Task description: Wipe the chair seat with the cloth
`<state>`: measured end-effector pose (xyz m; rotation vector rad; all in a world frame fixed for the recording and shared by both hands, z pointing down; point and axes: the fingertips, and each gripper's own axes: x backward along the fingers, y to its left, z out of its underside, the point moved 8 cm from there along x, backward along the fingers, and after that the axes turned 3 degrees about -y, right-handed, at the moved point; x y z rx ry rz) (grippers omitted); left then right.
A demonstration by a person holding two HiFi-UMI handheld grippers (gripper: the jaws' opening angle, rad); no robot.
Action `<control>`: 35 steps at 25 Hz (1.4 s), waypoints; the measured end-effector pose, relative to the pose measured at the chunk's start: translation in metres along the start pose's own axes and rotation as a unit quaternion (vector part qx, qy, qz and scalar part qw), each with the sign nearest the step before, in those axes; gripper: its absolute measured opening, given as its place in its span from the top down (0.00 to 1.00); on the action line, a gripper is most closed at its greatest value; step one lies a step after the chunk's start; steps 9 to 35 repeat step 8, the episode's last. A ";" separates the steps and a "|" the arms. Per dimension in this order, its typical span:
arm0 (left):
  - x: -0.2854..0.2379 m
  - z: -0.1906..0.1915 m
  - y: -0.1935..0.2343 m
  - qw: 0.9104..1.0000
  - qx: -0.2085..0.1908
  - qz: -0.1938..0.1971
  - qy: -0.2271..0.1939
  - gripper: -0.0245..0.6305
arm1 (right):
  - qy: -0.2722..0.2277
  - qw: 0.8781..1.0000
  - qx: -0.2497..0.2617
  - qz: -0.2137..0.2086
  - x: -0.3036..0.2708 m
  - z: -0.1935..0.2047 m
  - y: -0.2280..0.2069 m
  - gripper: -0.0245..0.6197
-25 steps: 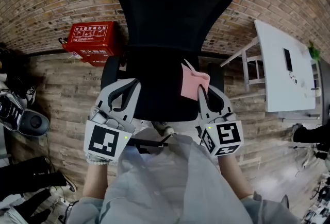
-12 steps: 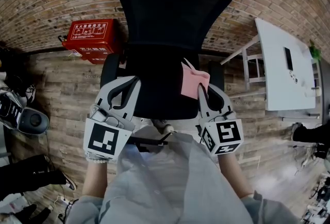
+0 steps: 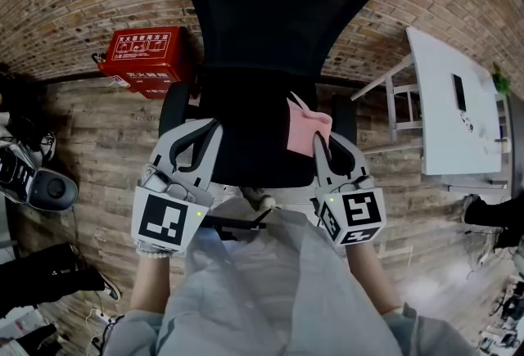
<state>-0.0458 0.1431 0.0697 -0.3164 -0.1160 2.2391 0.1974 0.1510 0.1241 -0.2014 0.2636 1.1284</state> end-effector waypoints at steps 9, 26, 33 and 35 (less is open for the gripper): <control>-0.003 0.001 0.001 1.000 -0.002 0.000 0.001 0.93 | 0.004 1.000 0.001 -0.006 -0.002 0.002 0.000 0.88; -0.003 0.001 0.001 1.000 -0.002 0.000 0.001 0.93 | 0.004 1.000 0.001 -0.006 -0.002 0.002 0.000 0.88; -0.003 0.001 0.001 1.000 -0.002 0.000 0.001 0.93 | 0.004 1.000 0.001 -0.006 -0.002 0.002 0.000 0.88; -0.003 0.001 0.001 1.000 -0.002 0.000 0.001 0.93 | 0.004 1.000 0.001 -0.006 -0.002 0.002 0.000 0.88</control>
